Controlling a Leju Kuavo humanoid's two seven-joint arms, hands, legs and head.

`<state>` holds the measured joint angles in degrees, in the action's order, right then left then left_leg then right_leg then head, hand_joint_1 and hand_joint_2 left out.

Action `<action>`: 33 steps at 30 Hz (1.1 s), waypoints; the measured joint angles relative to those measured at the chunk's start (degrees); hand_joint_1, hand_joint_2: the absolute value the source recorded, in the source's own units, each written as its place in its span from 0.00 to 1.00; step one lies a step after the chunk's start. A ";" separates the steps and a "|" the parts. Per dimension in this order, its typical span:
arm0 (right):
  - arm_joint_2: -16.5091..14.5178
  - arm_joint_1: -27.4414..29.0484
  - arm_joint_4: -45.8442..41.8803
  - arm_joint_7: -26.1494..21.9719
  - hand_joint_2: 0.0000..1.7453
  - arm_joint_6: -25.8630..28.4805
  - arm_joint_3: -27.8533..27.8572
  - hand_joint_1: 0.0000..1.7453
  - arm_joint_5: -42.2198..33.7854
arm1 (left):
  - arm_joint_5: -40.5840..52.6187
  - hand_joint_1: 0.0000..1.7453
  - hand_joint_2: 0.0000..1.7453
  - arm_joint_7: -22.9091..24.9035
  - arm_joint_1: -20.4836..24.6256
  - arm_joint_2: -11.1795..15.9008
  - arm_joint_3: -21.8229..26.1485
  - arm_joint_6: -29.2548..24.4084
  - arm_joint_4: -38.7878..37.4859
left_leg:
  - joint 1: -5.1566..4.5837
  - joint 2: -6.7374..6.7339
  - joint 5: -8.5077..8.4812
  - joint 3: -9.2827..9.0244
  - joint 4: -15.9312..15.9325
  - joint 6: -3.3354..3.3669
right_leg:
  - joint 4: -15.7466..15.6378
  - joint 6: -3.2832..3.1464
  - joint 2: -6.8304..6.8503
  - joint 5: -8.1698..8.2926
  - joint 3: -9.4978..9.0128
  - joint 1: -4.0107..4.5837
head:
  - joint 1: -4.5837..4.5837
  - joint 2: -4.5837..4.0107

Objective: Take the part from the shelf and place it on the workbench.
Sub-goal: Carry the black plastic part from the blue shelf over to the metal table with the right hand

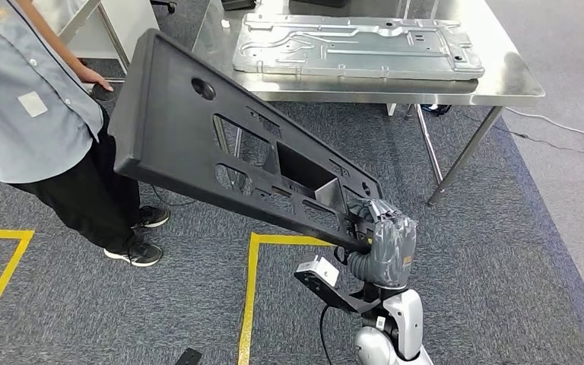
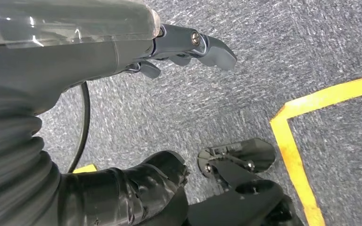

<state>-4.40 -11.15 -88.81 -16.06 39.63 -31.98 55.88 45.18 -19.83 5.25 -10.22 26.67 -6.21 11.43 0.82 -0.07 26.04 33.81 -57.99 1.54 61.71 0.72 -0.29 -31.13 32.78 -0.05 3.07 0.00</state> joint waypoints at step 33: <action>-0.70 -3.06 0.43 1.13 1.00 -0.01 0.00 0.98 1.21 | 1.63 0.00 1.00 0.69 0.33 -0.36 0.00 0.96 0.00 | 0.13 0.13 0.03 -0.31 0.03 0.35 | 8.61 0.59 0.09 -3.83 4.03 -0.44 | -0.29 0.00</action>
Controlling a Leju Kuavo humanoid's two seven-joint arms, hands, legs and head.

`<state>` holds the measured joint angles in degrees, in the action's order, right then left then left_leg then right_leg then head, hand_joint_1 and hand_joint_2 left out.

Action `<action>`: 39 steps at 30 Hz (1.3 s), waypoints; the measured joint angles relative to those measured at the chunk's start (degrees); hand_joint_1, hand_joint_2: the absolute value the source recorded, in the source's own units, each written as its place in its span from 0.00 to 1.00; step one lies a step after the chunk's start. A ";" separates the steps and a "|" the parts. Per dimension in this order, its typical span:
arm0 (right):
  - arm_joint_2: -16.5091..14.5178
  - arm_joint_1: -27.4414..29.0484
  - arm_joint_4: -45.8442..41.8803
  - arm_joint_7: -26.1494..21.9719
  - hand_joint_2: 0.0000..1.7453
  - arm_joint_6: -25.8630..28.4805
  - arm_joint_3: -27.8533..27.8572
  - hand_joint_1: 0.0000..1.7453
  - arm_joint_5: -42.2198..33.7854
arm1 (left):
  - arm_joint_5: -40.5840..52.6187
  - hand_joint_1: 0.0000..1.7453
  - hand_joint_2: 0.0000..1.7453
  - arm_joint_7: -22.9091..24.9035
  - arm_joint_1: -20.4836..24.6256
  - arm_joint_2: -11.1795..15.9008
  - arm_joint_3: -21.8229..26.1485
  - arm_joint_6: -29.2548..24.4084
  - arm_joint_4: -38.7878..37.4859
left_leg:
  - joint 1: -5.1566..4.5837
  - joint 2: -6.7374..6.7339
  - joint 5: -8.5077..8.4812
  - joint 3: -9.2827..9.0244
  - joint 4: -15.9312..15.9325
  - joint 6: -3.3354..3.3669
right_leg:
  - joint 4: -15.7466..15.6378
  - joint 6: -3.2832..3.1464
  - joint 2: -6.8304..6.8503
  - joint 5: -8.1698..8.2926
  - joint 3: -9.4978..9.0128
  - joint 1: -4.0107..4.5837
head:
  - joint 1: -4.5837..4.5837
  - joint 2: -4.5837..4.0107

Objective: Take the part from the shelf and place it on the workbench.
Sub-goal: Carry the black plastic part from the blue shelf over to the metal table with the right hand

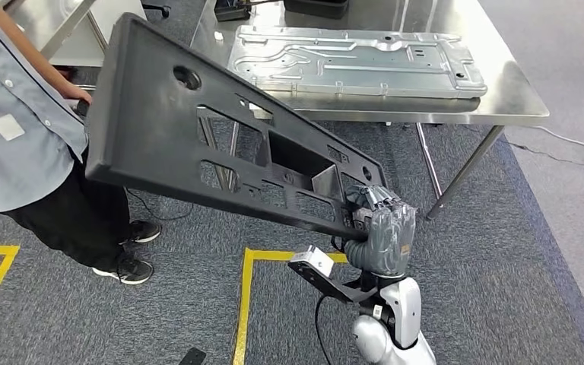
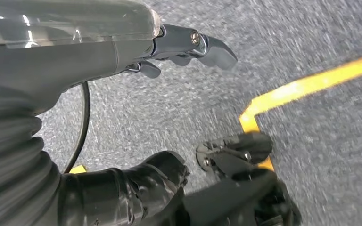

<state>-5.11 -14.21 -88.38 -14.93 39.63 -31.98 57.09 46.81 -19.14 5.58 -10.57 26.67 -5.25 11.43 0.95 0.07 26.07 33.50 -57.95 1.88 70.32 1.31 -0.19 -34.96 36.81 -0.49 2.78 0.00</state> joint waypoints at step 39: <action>0.46 -4.48 2.40 2.11 1.00 0.01 0.62 0.98 -0.08 | 1.89 0.00 1.00 0.45 0.51 -0.01 -0.09 0.55 0.00 | -0.24 0.15 2.89 -3.44 -0.06 -1.39 | -10.15 -0.69 0.37 9.54 0.18 -0.01 | 0.04 0.00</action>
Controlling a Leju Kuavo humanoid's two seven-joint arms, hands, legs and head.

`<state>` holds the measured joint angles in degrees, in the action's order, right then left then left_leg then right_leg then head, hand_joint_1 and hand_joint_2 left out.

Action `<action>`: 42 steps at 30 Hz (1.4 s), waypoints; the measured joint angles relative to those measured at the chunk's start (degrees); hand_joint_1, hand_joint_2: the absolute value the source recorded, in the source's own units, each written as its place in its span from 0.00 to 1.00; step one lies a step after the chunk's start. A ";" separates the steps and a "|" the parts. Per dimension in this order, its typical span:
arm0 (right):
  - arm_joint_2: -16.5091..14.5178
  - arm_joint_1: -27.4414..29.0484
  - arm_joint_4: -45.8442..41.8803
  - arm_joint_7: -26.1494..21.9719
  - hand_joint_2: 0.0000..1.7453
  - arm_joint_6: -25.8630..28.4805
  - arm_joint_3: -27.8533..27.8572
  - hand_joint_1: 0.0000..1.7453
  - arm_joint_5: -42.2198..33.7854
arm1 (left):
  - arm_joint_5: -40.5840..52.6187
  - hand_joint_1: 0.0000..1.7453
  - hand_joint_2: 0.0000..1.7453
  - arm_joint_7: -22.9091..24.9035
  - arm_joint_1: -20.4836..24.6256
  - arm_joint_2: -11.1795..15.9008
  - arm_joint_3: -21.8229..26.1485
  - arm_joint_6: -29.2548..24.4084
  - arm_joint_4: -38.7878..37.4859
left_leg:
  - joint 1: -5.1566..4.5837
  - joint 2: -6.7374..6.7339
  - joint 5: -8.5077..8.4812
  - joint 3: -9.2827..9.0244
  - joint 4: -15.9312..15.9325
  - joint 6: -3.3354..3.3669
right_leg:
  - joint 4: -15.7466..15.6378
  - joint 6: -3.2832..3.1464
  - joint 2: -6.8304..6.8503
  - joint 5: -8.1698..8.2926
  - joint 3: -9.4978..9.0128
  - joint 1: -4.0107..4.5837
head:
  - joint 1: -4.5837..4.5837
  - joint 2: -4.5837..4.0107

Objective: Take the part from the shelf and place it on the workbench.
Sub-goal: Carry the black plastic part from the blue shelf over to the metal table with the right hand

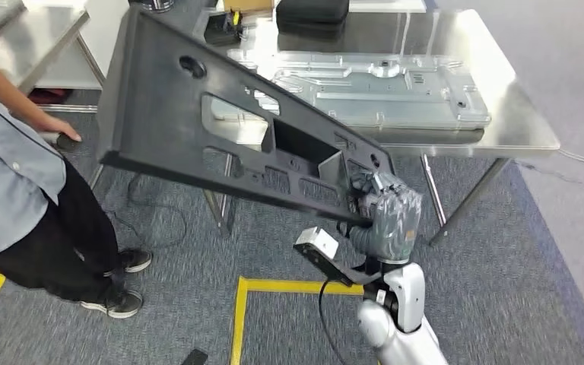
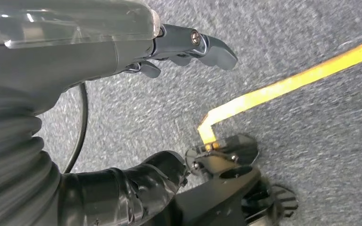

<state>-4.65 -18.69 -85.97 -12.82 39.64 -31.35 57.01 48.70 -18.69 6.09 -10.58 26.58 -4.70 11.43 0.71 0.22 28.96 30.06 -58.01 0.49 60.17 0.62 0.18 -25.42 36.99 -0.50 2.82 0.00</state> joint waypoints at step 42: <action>0.06 -0.14 0.99 0.23 1.00 -0.03 0.08 0.98 -0.03 | 0.42 0.00 1.00 0.07 -0.06 -0.28 0.00 0.25 0.00 | 0.04 0.07 -0.64 8.81 -10.11 -0.92 | -1.03 -2.41 -0.58 -2.40 -4.89 0.09 | 0.10 0.00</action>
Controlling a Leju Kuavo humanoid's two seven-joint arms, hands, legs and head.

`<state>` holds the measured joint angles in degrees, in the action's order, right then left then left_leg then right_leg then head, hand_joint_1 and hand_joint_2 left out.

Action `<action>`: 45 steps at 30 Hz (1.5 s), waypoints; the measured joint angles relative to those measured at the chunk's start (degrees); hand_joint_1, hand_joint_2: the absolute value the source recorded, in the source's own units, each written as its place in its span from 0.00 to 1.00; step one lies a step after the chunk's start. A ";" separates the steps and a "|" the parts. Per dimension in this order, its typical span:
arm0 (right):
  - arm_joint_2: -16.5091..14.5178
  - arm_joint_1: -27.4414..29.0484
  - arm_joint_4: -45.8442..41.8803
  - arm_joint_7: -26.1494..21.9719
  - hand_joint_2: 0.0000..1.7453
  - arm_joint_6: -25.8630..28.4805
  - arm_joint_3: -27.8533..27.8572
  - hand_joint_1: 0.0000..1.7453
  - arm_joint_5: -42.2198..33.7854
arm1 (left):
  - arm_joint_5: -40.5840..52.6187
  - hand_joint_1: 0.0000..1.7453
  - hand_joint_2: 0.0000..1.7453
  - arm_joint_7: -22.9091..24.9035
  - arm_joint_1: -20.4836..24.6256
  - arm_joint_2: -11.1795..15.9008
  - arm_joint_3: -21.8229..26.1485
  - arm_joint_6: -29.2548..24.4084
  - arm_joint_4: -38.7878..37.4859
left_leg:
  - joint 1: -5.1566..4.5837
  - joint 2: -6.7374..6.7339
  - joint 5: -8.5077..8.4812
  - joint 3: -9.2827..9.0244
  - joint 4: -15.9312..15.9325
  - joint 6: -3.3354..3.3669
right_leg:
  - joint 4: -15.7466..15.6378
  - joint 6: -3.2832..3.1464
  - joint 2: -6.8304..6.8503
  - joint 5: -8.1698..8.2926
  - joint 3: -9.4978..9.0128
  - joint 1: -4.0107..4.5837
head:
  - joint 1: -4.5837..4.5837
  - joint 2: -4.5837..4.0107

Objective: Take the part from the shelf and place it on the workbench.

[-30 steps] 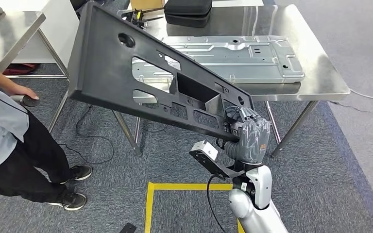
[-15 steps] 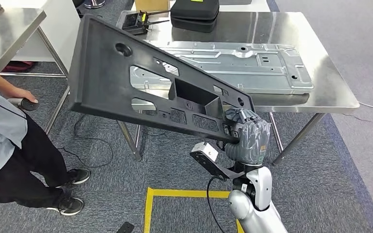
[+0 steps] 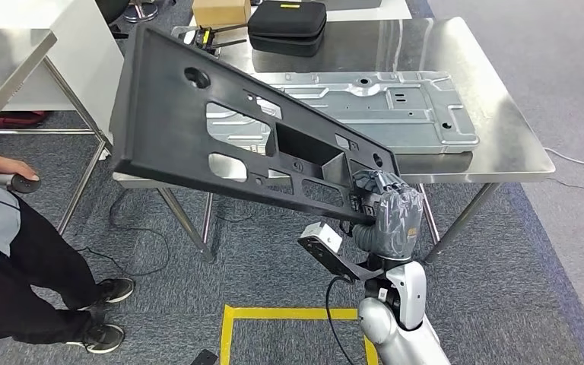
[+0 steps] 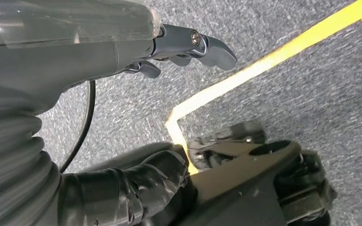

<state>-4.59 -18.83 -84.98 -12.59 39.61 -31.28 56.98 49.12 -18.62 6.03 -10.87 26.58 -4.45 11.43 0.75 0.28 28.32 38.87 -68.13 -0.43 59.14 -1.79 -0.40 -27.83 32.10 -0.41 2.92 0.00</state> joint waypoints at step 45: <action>-0.02 -3.10 3.73 1.13 1.00 -0.87 1.39 0.98 -0.10 | 1.53 0.00 1.00 0.81 1.08 -0.36 -0.11 0.48 0.02 | -0.13 0.17 -2.00 -6.68 10.84 2.69 | 12.98 2.84 0.29 -2.92 8.59 -0.26 | -0.15 0.00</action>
<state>-4.61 -21.93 -81.25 -11.46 38.74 -29.88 56.88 50.65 -17.81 7.12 -11.23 26.47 -3.98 11.45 0.61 0.45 26.32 32.18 -57.28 2.26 72.12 1.05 -0.11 -30.75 40.68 -0.67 2.77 0.00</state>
